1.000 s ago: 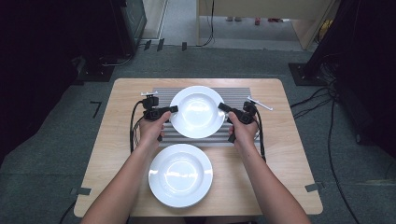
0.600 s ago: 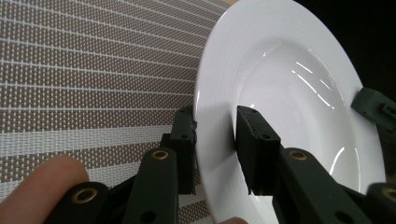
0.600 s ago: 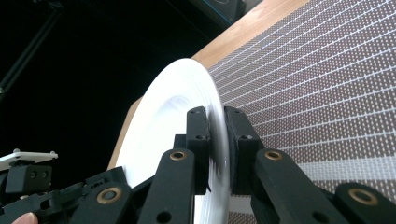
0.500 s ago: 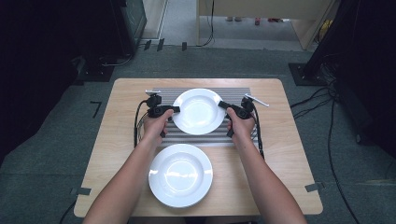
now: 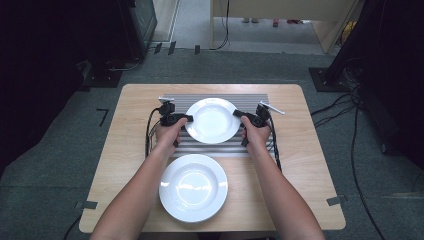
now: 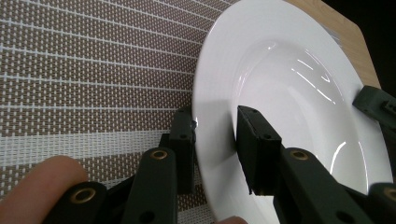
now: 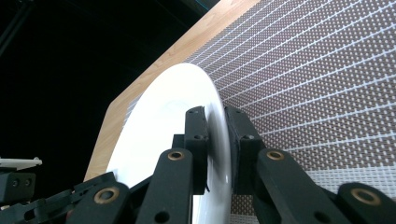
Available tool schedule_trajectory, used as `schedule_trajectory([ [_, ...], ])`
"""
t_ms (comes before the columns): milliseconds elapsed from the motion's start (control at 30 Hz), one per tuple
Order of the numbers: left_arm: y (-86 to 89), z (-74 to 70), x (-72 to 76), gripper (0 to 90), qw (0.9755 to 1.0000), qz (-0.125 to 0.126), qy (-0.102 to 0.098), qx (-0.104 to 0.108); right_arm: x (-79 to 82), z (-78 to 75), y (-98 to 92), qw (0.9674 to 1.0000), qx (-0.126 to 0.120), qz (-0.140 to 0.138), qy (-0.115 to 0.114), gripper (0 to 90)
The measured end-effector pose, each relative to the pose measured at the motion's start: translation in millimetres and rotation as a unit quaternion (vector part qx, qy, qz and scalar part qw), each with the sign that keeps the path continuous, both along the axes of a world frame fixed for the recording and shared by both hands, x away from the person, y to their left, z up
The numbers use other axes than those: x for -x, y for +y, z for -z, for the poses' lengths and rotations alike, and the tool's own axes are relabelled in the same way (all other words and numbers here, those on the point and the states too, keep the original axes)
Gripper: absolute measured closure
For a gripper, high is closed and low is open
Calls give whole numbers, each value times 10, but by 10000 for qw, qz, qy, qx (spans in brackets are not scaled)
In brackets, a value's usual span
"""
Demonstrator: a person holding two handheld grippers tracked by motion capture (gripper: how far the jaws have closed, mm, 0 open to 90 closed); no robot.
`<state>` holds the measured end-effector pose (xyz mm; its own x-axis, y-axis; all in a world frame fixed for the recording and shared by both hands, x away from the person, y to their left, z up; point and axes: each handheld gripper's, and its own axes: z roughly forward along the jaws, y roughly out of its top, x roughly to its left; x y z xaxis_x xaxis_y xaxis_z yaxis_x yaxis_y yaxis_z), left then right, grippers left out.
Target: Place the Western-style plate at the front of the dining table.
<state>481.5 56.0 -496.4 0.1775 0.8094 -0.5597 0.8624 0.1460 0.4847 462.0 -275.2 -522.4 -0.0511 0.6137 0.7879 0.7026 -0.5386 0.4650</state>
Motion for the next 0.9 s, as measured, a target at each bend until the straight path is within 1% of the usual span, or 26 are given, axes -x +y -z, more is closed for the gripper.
schedule_trajectory([
  [100,-4,15,2,698,10000,12,-38,24,-7,22,-13,10000,-22,2,-8,815],
  [200,-18,10,7,697,10000,24,-91,-3,-10,35,-16,10000,-14,6,-42,811],
  [333,-30,-6,20,698,9998,77,-146,-87,-14,81,-12,9997,191,-9,-174,794],
  [367,-33,-6,22,698,9998,67,-146,-89,-14,91,-15,9997,154,-3,-199,796],
  [433,-35,-1,26,698,9998,39,-155,-71,-9,90,-12,9997,156,4,-200,794],
  [567,-35,-12,31,679,9998,43,-183,-66,2,74,15,9989,375,2,-294,767],
  [600,-36,-24,35,628,9997,60,-209,-76,9,57,28,9980,500,20,-390,694],
  [633,-33,-42,41,628,9997,93,-224,-98,9,57,28,9980,500,20,-390,694],
  [700,-23,-80,55,586,9992,143,-276,-231,22,23,32,9965,665,-8,-500,645],
  [767,-13,-120,75,505,9987,159,-358,-338,44,-26,36,9937,933,-40,-622,588],
  [800,-2,-141,88,455,9982,189,-409,-391,65,-74,39,9917,1085,-44,-691,503],
  [833,6,-164,104,455,9978,205,-458,-427,65,-74,39,9917,1085,-44,-691,503],
  [900,25,-211,144,395,9970,252,-563,-476,91,-143,37,9906,1201,-114,-647,445],
])
